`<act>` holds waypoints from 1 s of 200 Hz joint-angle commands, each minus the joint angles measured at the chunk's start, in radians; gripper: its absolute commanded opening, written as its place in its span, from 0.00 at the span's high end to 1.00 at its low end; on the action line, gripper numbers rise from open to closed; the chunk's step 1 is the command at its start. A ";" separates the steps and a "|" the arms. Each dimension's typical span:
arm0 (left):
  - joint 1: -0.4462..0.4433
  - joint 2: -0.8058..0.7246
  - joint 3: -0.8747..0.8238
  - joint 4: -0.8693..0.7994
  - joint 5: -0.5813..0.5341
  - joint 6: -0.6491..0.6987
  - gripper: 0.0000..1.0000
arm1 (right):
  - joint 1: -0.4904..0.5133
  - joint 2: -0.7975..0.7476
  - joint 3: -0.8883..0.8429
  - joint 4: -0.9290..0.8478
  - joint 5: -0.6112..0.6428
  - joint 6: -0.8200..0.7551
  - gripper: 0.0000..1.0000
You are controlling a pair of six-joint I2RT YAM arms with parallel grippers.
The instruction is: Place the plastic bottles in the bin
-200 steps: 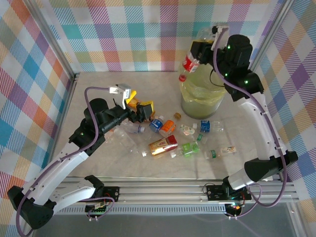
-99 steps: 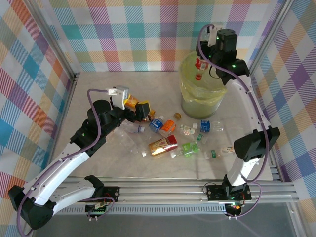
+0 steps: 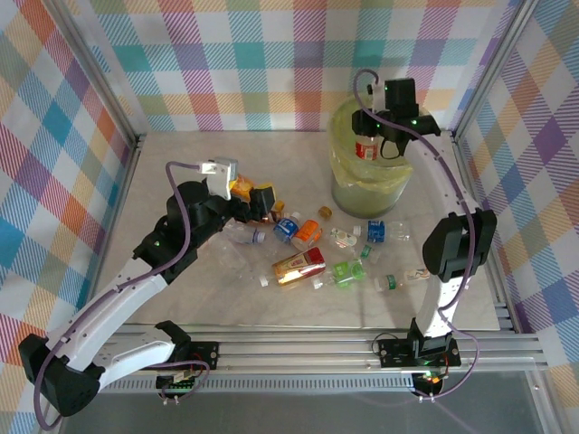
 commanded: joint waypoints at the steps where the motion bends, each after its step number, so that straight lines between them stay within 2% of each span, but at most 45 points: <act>1: -0.011 0.003 0.003 -0.011 -0.029 -0.011 0.00 | -0.005 0.005 -0.026 0.003 -0.067 0.023 0.47; 45: -0.012 0.022 0.010 -0.044 -0.067 -0.024 0.00 | -0.006 0.018 -0.085 0.041 -0.130 0.060 0.44; 115: -0.012 0.028 0.013 -0.070 -0.113 -0.034 0.00 | -0.009 0.036 -0.106 0.056 -0.203 0.104 0.29; 200: -0.011 0.040 0.031 -0.093 -0.136 -0.040 0.00 | -0.023 0.015 -0.064 0.017 -0.249 0.105 0.30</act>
